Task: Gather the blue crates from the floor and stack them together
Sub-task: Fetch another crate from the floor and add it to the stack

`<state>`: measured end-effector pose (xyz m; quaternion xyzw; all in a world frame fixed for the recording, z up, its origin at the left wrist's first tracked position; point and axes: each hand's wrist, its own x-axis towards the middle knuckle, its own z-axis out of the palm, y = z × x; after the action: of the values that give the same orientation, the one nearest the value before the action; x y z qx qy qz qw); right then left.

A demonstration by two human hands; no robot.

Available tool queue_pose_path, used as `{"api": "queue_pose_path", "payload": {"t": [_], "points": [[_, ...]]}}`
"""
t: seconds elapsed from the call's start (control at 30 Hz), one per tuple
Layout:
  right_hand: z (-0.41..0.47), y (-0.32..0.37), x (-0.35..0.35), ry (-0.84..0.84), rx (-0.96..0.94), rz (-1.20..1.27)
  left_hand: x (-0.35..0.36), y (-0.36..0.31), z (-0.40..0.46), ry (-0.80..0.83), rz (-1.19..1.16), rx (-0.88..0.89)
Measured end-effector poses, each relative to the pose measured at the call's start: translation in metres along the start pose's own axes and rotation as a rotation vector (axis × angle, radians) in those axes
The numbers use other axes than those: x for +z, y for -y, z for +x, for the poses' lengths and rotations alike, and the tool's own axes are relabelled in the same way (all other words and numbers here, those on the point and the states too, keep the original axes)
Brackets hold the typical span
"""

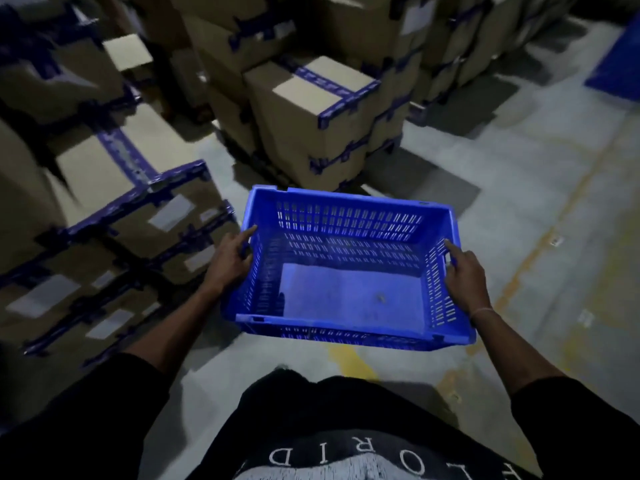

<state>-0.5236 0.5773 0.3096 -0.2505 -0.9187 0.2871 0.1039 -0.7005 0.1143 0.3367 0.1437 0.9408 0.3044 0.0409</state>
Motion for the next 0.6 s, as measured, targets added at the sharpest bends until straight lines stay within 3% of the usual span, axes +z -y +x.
{"api": "queue_pose_path", "payload": {"t": [0.6], "points": [[0.170, -0.113, -0.074, -0.256, 0.324, -0.016, 0.150, -0.175, 0.345, 0.278, -0.066, 0.391]]}}
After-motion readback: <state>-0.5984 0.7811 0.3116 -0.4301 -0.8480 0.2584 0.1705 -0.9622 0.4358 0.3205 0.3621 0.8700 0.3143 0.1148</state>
